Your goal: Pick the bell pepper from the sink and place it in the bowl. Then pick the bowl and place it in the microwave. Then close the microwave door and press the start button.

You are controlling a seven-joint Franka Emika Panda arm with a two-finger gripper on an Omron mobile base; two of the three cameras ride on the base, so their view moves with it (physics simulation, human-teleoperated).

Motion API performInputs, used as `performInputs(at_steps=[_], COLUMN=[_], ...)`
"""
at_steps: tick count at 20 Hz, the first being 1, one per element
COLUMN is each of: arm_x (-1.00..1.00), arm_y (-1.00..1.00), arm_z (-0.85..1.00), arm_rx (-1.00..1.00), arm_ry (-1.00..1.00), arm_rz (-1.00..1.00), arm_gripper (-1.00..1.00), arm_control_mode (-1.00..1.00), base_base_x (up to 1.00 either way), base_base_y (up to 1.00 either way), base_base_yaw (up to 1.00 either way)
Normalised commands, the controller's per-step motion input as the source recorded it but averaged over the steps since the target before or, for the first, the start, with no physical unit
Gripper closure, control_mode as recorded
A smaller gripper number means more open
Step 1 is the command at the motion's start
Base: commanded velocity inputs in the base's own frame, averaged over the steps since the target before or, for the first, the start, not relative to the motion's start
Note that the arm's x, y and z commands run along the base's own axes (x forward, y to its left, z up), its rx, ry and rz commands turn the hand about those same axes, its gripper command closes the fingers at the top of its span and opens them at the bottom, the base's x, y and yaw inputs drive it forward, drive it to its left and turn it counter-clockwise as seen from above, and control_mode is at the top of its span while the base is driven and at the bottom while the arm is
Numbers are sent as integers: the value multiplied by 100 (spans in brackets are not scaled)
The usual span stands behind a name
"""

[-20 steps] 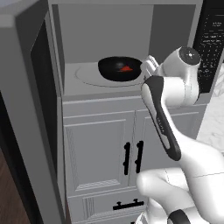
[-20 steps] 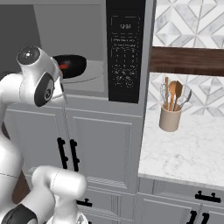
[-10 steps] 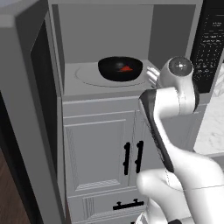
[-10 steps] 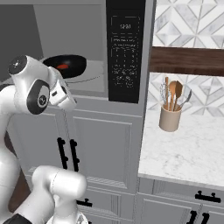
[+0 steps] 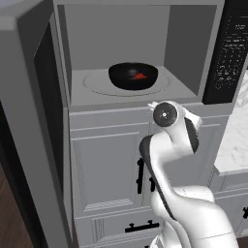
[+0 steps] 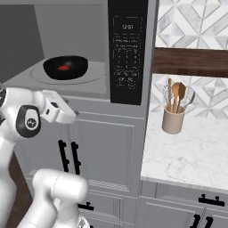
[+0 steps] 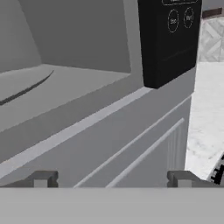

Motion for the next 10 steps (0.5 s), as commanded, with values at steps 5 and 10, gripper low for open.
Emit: performInputs(at_steps=[5,10], arm_x=[-49,-47], arm_y=[38,54], arm_z=[-31,-17], arm_rx=[-48,-42], arm_ry=[-10,-11], arm_rz=[-2,-1], arm_gripper=[-100,-100], arm_control_mode=[-100,-100], base_base_x=[0,0], base_base_y=[0,0], base_base_yaw=[0,0])
